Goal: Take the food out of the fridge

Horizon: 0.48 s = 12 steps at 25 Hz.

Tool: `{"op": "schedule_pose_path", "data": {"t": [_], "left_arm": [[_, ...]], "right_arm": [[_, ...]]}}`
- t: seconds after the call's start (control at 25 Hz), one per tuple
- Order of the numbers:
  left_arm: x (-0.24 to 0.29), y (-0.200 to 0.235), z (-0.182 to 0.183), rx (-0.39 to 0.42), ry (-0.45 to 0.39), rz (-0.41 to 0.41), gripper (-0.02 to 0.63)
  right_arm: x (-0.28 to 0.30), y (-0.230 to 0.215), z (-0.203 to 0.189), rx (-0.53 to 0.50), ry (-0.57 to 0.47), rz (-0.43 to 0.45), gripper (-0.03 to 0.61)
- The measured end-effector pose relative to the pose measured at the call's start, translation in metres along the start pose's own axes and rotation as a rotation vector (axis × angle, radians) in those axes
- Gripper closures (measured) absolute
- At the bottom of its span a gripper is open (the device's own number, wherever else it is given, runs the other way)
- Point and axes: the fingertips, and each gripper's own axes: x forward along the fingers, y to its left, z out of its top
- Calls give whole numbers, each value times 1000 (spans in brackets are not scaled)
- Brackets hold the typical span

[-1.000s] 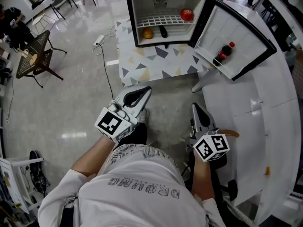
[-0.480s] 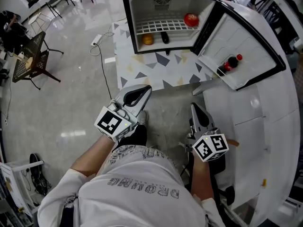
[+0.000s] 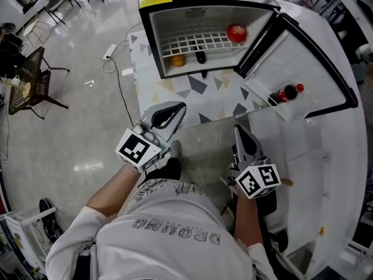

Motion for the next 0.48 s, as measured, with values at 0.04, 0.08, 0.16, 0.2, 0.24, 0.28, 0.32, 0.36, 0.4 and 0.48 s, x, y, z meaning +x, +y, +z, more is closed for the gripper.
{"op": "schedule_pose_path", "data": {"t": [0.04, 0.08, 0.16, 0.2, 0.24, 0.28, 0.32, 0.36, 0.4, 0.48], "left_arm": [[5, 7, 0, 0, 1, -6, 606], [10, 15, 1, -1, 2, -10, 606], [19, 29, 2, -5, 6, -15, 606], [24, 37, 2, -6, 14, -16, 606], [28, 43, 2, -6, 22, -18, 606], [32, 49, 2, -3, 24, -25, 606], [36, 53, 3, 3, 21, -37, 606], [40, 57, 3, 9, 18, -51, 606], [43, 60, 4, 12, 15, -63, 606], [50, 67, 6, 14, 11, -82, 606]], "right_arm": [[7, -3, 2, 1, -1, -10, 581], [14, -7, 5, 3, -3, -19, 581], [29, -13, 11, 6, -6, -35, 581], [35, -16, 14, 7, -8, -42, 580], [42, -18, 17, 7, -10, -48, 581], [49, -19, 20, 6, -11, -52, 581], [55, -20, 22, 6, -12, -56, 581], [61, -21, 24, 6, -12, -59, 581], [67, -21, 26, 6, -12, -62, 581], [77, -22, 29, 5, -12, -69, 581]]}}
